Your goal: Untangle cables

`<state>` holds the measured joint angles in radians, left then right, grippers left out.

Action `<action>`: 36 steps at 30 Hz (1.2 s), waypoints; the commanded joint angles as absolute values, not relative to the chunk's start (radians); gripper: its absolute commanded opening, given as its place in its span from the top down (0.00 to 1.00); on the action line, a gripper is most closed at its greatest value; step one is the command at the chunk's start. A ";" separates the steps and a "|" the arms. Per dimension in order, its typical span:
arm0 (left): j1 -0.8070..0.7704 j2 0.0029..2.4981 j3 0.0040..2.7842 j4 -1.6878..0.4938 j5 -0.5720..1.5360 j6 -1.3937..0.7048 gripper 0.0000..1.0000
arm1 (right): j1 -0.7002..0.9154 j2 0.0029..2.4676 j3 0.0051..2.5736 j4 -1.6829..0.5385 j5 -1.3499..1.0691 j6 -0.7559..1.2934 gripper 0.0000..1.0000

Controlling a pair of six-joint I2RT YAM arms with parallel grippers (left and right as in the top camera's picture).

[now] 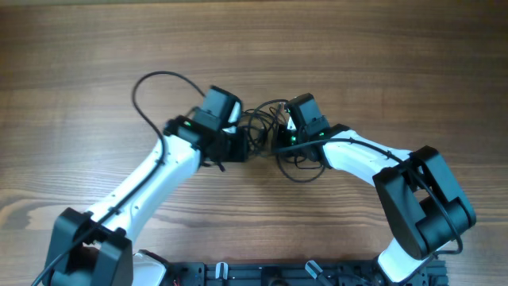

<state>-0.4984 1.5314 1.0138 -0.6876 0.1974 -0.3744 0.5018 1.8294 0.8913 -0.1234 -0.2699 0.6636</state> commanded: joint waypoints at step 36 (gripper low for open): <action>-0.496 1.612 0.933 -0.548 0.032 -0.296 0.62 | 0.494 1.848 0.888 -0.156 -0.264 0.684 0.96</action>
